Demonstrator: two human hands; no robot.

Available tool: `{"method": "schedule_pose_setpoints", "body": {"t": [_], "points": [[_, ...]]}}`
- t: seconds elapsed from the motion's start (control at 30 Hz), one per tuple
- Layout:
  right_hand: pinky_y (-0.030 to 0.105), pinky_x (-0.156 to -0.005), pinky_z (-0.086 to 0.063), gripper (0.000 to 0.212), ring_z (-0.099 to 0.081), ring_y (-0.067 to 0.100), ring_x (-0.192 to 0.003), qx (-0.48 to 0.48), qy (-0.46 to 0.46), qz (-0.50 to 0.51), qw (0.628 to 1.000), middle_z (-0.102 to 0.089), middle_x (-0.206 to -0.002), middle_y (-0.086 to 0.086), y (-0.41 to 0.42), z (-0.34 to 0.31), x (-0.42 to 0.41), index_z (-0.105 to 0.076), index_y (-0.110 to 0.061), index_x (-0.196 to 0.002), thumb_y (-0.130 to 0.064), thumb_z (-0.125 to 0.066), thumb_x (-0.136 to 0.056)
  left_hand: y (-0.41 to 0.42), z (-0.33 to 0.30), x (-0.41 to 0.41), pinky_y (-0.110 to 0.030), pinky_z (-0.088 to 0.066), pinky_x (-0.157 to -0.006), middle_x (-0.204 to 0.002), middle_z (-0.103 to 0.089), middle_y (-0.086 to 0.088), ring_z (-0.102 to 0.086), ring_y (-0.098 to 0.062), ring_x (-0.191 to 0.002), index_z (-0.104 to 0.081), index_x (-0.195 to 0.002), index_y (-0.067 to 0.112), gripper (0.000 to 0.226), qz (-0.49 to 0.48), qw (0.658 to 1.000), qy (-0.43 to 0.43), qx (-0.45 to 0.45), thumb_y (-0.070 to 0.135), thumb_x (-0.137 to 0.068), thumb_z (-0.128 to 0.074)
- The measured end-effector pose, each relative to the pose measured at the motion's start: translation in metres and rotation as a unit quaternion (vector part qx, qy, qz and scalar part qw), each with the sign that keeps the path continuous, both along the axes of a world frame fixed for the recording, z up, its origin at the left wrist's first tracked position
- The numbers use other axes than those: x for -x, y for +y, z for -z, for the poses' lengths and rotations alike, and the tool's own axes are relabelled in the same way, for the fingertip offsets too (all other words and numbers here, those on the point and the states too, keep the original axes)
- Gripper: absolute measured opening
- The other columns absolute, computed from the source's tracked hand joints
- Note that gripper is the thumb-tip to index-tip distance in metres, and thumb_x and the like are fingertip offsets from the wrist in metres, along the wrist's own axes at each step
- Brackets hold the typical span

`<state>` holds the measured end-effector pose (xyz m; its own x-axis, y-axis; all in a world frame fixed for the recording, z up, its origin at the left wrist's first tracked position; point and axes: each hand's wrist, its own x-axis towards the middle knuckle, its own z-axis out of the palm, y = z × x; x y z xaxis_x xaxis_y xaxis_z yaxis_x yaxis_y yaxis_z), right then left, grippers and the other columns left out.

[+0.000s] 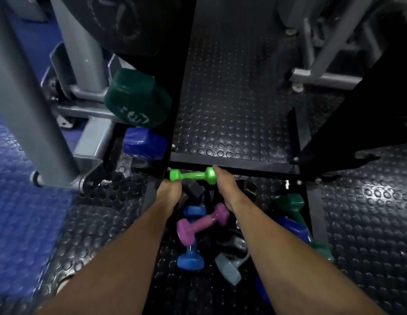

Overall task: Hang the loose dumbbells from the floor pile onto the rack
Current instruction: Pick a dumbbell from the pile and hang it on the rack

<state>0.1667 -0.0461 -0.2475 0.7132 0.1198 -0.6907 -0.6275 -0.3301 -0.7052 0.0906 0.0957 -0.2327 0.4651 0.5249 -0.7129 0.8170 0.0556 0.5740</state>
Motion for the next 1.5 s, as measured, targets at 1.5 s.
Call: {"method": "schedule_pose_setpoints", "body": {"t": [1.5], "points": [[0.019, -0.078, -0.055, 0.023, -0.071, 0.009, -0.09, -0.114, -0.52, 0.103, 0.84, -0.078, -0.099, 0.002, -0.233, -0.556, 0.068, -0.071, -0.016, -0.111, -0.012, -0.076, -0.089, -0.156, -0.528, 0.034, -0.018, -0.054, -0.069, -0.092, -0.071, -0.011, -0.07, -0.005, -0.073, -0.066, -0.114, 0.02, 0.046, 0.163, 0.853, -0.494, 0.046, 0.017, -0.076, -0.09]]}}
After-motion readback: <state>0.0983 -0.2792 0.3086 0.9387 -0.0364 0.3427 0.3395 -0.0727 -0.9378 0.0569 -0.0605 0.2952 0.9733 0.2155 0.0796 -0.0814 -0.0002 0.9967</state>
